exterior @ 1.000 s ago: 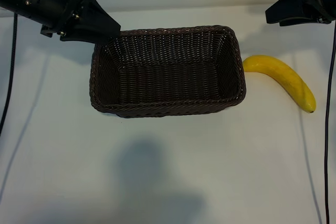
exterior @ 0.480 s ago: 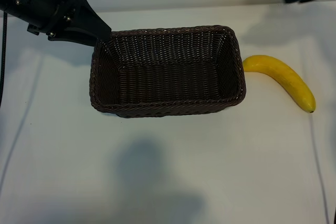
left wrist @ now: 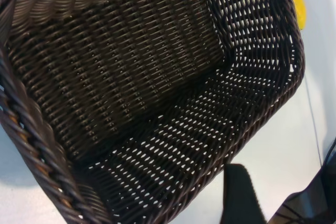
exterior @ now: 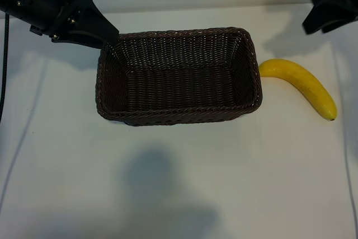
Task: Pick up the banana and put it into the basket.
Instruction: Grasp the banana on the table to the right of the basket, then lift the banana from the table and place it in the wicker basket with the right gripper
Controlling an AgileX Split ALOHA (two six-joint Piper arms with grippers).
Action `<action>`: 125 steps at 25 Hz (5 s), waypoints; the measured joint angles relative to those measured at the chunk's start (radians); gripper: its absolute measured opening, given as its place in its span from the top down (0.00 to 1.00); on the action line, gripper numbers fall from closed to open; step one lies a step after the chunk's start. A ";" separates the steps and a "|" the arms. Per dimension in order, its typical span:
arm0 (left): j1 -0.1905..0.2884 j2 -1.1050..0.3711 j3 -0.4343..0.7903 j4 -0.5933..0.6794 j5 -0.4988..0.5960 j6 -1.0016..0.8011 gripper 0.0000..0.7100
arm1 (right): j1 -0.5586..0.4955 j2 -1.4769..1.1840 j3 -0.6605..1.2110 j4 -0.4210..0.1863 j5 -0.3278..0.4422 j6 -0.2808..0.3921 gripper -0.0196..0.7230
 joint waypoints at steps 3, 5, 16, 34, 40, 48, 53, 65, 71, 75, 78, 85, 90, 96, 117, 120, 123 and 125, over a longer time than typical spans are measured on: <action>0.000 0.000 0.000 -0.014 -0.003 0.008 0.36 | 0.000 0.055 0.001 0.005 -0.020 -0.047 0.44; 0.000 0.000 0.000 -0.047 -0.005 0.029 0.36 | 0.001 0.081 0.001 0.005 -0.023 -0.065 0.44; 0.000 0.000 0.000 -0.149 -0.004 0.089 0.36 | 0.060 0.169 0.001 -0.113 0.000 -0.031 0.44; 0.000 0.000 0.000 -0.153 0.000 0.091 0.36 | 0.095 0.175 0.165 -0.187 -0.268 -0.062 0.39; 0.000 0.000 0.000 -0.168 0.000 0.091 0.36 | 0.095 0.200 0.165 -0.175 -0.264 -0.064 0.23; 0.000 0.000 0.000 -0.180 0.004 0.091 0.36 | 0.095 0.217 0.165 -0.193 -0.273 -0.064 0.21; 0.000 0.000 0.000 -0.180 -0.001 0.095 0.36 | 0.095 0.218 0.148 -0.215 -0.245 -0.052 0.21; 0.000 0.000 0.000 -0.208 -0.012 0.112 0.36 | 0.095 0.225 0.101 -0.315 -0.227 -0.016 0.20; 0.000 0.000 0.000 -0.217 -0.013 0.112 0.36 | 0.095 0.248 0.101 -0.321 -0.278 -0.016 0.20; 0.000 0.000 0.000 -0.217 -0.012 0.112 0.36 | 0.095 0.278 0.101 -0.320 -0.287 -0.016 0.20; 0.000 0.000 0.000 -0.217 -0.012 0.113 0.36 | 0.095 0.297 0.101 -0.313 -0.289 -0.016 0.21; 0.000 0.000 0.000 -0.217 -0.013 0.116 0.36 | 0.095 0.321 0.101 -0.305 -0.279 -0.016 0.41; 0.000 0.000 0.000 -0.222 -0.014 0.117 0.36 | 0.095 0.300 0.100 -0.305 -0.267 -0.016 0.41; 0.000 0.000 0.000 -0.237 -0.014 0.120 0.36 | 0.090 0.268 0.066 -0.309 -0.149 -0.003 0.41; 0.000 0.000 0.000 -0.270 -0.006 0.134 0.36 | 0.324 0.049 -0.065 -0.032 -0.030 0.011 0.41; 0.000 0.000 0.000 -0.274 -0.006 0.129 0.36 | 0.346 0.089 -0.065 -0.055 -0.050 0.006 0.41; 0.000 0.000 0.000 -0.276 -0.006 0.127 0.36 | 0.351 0.126 -0.065 -0.082 -0.056 -0.031 0.41; 0.000 0.000 0.000 -0.276 -0.006 0.127 0.36 | 0.357 0.139 -0.069 -0.097 -0.058 -0.054 0.41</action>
